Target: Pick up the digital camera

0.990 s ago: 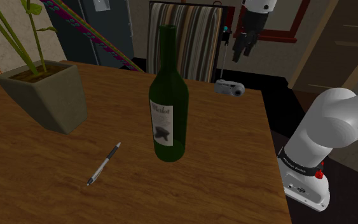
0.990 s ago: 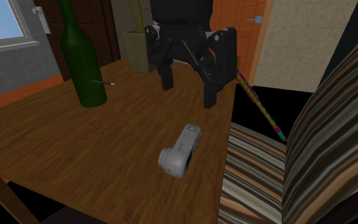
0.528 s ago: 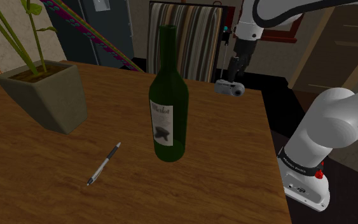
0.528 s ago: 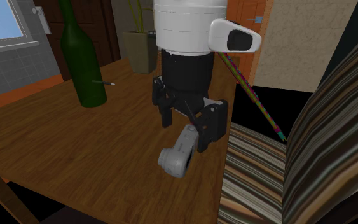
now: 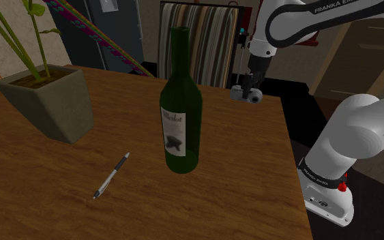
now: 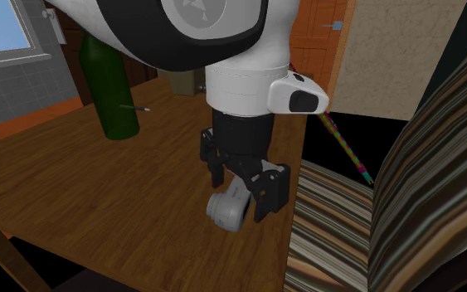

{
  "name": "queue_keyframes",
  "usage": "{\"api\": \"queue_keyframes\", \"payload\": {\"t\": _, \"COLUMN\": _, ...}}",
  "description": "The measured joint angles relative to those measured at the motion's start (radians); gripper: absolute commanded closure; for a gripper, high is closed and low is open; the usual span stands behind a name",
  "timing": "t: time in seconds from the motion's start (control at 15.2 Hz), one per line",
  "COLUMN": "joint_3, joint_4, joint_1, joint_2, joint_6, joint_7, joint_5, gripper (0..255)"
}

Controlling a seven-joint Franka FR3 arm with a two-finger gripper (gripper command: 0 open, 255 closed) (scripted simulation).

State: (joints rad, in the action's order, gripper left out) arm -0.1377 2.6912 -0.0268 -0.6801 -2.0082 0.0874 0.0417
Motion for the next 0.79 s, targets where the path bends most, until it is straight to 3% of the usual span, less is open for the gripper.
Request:
{"api": "queue_keyframes", "payload": {"t": 0.07, "joint_3": 0.0, "joint_4": 0.002, "joint_1": 0.0, "joint_2": 0.002, "joint_6": -0.005, "joint_7": 0.0, "joint_5": 0.0, "gripper": 255}}
{"api": "queue_keyframes", "payload": {"t": 0.79, "joint_3": 0.0, "joint_4": 0.0, "joint_1": 0.0, "joint_2": 0.0, "joint_6": -0.002, "joint_7": 0.0, "joint_5": -0.001, "gripper": 255}}
